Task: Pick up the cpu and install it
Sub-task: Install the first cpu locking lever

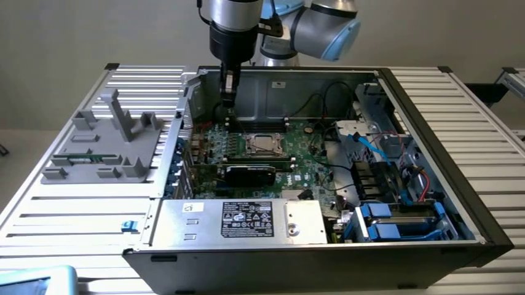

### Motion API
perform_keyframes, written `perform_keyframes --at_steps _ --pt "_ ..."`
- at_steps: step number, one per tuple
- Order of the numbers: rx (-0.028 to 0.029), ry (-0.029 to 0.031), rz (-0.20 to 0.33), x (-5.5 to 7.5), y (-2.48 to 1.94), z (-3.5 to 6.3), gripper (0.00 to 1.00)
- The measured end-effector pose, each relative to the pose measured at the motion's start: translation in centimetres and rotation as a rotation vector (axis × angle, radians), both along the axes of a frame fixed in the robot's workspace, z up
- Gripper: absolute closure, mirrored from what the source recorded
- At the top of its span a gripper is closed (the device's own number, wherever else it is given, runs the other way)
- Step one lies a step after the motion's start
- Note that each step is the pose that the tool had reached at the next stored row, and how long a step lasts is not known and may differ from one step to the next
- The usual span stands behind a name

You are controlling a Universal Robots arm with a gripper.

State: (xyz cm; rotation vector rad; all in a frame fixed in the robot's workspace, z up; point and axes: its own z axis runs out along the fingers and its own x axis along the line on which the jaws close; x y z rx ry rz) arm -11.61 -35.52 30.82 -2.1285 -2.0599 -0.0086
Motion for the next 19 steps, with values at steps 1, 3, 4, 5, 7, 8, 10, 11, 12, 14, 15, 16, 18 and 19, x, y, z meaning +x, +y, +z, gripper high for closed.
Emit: perform_keyframes --at_steps 1,3,4,5,7,8,10,11,12,14,15,16,18,19 --pt "-0.0001 0.0001 -0.011 0.00 0.00 0.00 0.89" --pt "0.0001 0.0000 -0.040 0.00 0.00 -0.01 0.89" --pt "0.0001 0.0000 -0.056 0.00 0.00 -0.01 0.89" --pt "0.0002 -0.0001 -0.071 0.00 0.00 -0.01 0.89" --pt "0.0001 -0.0001 -0.104 0.00 0.00 -0.02 0.89" --pt "0.0001 -0.0001 -0.120 0.00 0.00 -0.02 0.89" --pt "0.0001 0.0000 -0.154 0.00 0.00 -0.03 0.89" --pt "0.0001 -0.0001 -0.169 0.00 0.00 -0.03 0.89" --pt "0.0001 -0.0001 -0.185 0.00 0.00 -0.04 0.89" --pt "0.0001 -0.0002 -0.216 0.00 0.00 -0.05 0.89" --pt "0.0000 -0.0001 -0.232 0.00 0.00 -0.05 0.89" --pt "0.0002 -0.0002 -0.247 0.00 0.00 -0.06 0.89" --pt "0.0001 -0.0002 -0.279 0.00 0.00 -0.07 0.89" --pt "0.0003 -0.0002 -0.295 0.00 0.00 -0.09 0.89"
